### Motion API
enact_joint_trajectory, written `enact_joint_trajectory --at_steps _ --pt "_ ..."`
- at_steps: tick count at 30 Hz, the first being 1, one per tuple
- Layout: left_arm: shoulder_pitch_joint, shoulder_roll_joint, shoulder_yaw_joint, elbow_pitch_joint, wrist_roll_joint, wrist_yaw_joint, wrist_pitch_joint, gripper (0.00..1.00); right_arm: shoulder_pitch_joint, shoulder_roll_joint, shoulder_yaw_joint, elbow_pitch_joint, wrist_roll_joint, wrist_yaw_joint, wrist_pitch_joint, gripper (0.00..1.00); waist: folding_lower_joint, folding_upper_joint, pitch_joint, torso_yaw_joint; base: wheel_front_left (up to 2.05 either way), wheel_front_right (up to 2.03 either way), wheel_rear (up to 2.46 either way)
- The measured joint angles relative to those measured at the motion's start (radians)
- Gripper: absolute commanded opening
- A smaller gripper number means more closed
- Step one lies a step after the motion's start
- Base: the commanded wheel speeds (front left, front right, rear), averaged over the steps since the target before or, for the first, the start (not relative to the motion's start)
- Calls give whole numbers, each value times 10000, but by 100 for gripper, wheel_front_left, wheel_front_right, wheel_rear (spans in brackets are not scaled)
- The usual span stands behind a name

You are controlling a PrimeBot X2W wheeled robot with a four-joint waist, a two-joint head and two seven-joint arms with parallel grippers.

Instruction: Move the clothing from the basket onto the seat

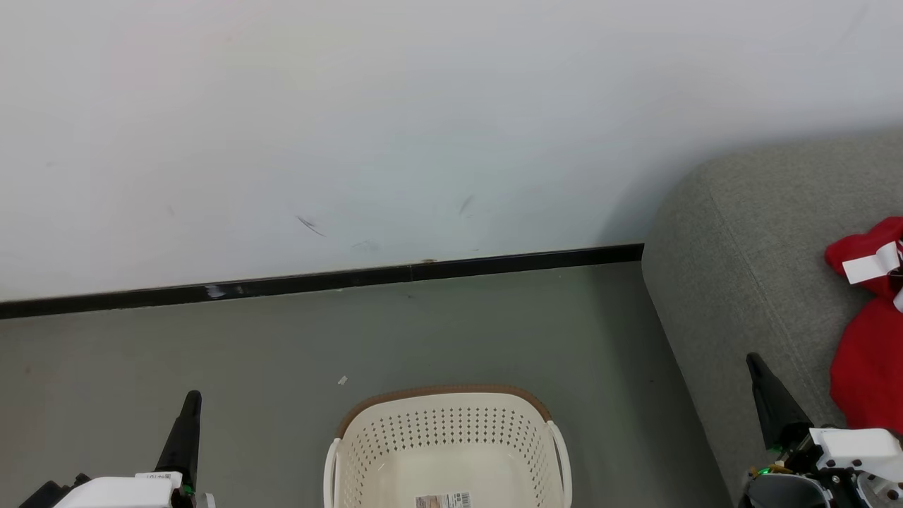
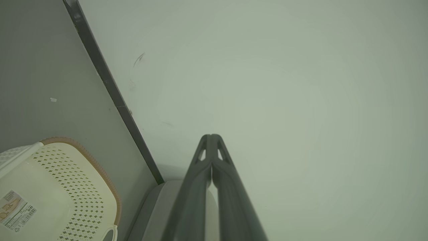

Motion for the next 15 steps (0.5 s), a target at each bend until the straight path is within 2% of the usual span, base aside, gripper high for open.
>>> enact_joint_trajectory --at_steps 15 --pt "0 -6 8 -6 0 0 0 0 0 19 -35 2 -2 0 10 0 0 0 0 0 0 0 0"
